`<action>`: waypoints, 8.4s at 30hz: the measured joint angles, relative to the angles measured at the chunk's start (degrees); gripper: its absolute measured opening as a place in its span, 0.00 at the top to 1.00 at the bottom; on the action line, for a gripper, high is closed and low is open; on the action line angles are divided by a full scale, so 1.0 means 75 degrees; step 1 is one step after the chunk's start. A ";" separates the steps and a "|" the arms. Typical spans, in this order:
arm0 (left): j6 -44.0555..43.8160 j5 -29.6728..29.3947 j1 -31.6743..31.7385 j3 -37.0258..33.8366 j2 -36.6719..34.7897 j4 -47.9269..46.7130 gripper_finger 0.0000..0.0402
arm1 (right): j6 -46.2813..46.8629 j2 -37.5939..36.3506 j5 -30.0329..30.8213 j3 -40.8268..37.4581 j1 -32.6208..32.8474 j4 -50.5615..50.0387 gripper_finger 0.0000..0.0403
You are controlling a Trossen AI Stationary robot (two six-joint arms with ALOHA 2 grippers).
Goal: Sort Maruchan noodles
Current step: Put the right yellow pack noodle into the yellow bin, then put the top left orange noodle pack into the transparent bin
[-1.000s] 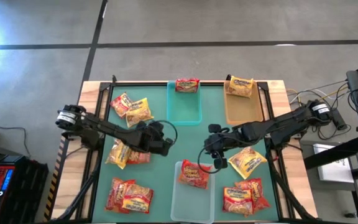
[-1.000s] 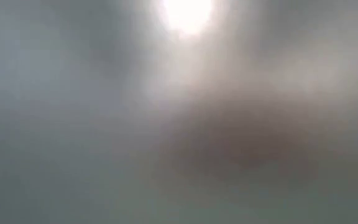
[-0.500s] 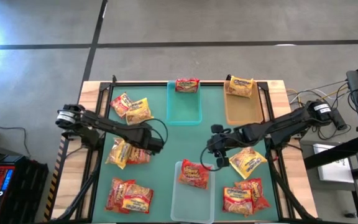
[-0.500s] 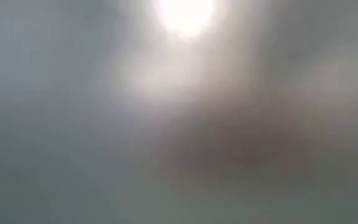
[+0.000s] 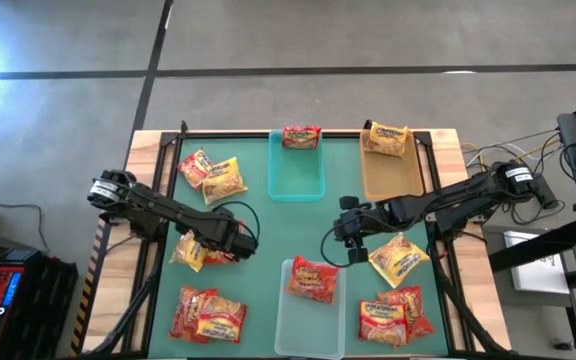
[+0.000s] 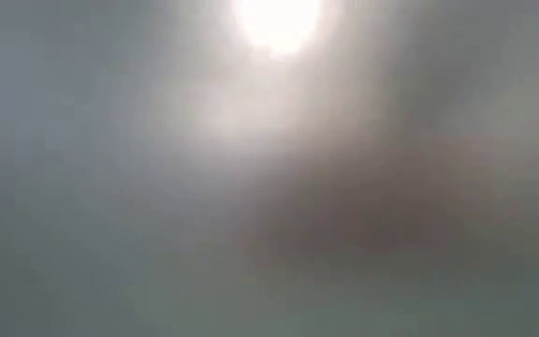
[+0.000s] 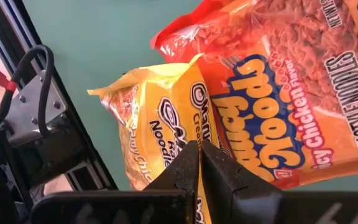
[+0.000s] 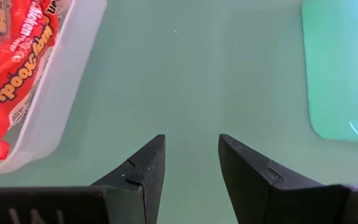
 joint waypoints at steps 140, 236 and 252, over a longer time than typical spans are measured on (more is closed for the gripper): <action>-0.0374 -0.1706 -0.0043 -0.0376 0.1244 0.3927 0.75 | 0.0026 -0.0003 0.0003 -0.0520 0.0000 -0.0239 0.65; 0.3673 -0.2012 0.0555 0.0708 0.2197 0.6734 0.81 | -0.1510 0.1941 0.1932 -0.0157 -0.1163 0.3325 0.65; 0.3829 -0.2106 0.0941 0.0114 0.2180 0.6665 0.81 | 0.0558 0.1217 -0.0547 -0.0153 -0.1574 0.2532 0.65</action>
